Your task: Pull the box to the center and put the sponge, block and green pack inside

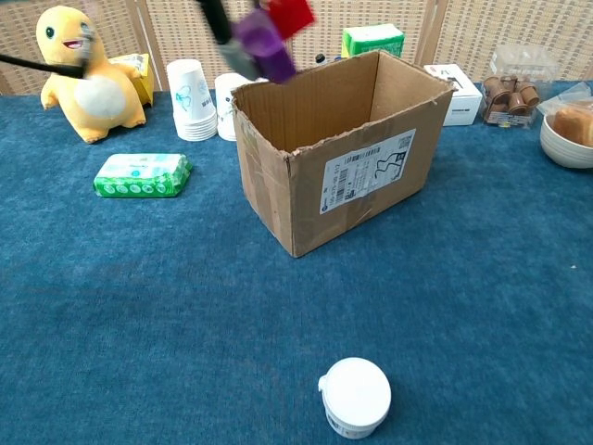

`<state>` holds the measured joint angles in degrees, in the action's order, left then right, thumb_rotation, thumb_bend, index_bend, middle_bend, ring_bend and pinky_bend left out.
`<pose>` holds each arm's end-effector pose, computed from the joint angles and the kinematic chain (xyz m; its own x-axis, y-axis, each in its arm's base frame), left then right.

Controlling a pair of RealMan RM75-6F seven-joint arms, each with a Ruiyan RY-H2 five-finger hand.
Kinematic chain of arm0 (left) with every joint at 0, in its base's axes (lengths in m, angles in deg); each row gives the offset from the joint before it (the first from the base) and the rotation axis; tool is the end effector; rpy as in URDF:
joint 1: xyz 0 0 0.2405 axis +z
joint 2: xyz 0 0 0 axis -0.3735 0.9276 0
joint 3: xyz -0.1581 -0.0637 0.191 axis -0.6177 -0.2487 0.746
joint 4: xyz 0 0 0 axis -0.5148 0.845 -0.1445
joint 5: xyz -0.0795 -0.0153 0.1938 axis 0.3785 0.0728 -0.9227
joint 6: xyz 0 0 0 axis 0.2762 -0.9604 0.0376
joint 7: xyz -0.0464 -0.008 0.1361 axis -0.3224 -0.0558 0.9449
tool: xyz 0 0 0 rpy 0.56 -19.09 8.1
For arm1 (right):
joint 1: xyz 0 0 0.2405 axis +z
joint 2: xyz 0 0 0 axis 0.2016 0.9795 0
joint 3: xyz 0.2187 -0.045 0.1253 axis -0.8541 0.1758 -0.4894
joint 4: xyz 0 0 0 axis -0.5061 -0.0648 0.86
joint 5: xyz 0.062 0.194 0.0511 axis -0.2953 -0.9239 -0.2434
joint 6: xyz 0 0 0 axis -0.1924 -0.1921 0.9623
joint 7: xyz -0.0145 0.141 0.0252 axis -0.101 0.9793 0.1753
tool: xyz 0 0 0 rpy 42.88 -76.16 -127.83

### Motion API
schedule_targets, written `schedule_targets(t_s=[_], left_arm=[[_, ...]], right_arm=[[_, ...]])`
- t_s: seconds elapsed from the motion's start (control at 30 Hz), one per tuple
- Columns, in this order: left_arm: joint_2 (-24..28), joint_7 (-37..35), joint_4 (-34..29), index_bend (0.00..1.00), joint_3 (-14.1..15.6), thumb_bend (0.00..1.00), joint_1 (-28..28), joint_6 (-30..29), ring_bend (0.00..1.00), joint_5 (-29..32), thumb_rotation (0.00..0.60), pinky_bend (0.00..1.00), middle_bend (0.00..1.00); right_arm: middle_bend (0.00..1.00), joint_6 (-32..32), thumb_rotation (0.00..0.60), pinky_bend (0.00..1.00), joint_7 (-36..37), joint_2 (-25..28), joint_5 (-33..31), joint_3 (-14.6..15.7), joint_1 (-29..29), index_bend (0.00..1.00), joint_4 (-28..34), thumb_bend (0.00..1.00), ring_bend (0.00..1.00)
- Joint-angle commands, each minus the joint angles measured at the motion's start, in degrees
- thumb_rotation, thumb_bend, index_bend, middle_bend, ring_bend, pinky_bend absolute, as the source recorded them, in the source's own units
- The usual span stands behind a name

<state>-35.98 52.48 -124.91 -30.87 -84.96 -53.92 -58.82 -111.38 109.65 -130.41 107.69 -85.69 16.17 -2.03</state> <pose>0.0097 0.3609 0.0437 0.5701 0.0632 0.8191 0.7050 -0.5495 -0.4483 -0.3484 -0.1901 0.1687 0.2000 0.0910 0.9756 -0.9784 -0.0341 0.2038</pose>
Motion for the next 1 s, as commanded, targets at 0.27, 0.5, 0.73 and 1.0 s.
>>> schedule_targets(t_s=[0.27, 0.5, 0.73, 1.0], left_arm=[[-6.77, 1.10, 6.11, 0.11, -0.43, 0.12, -5.17, -2.18, 0.00, 3.67, 0.600, 0.35, 0.00], [-5.28, -0.73, 5.19, 0.01, 0.40, 0.12, -4.32, -2.94, 0.00, 2.64, 0.600, 0.23, 0.00], [-1.38, -3.11, 2.80, 0.00, 2.37, 0.12, -1.91, -2.95, 0.00, 0.55, 0.600, 0.21, 0.00], [6.88, -10.06, 3.06, 0.00, 8.07, 0.12, 5.57, -1.23, 0.00, -2.86, 0.600, 0.22, 0.00]], right_arm=[[0.00, 0.25, 0.600, 0.23, 0.58, 0.04, -0.18, 0.00, 0.03, 0.10, -0.41, 0.00, 0.00], [0.00, 0.12, 0.600, 0.23, 0.66, 0.02, -0.04, 0.04, 0.01, 0.10, -0.44, 0.00, 0.00], [0.00, -0.11, 0.600, 0.23, 0.26, -0.06, 0.13, 0.11, -0.04, 0.10, -0.45, 0.00, 0.00], [0.00, -0.44, 0.600, 0.23, -0.52, -0.05, 0.83, 0.41, -0.01, 0.10, 0.27, 0.00, 0.00]])
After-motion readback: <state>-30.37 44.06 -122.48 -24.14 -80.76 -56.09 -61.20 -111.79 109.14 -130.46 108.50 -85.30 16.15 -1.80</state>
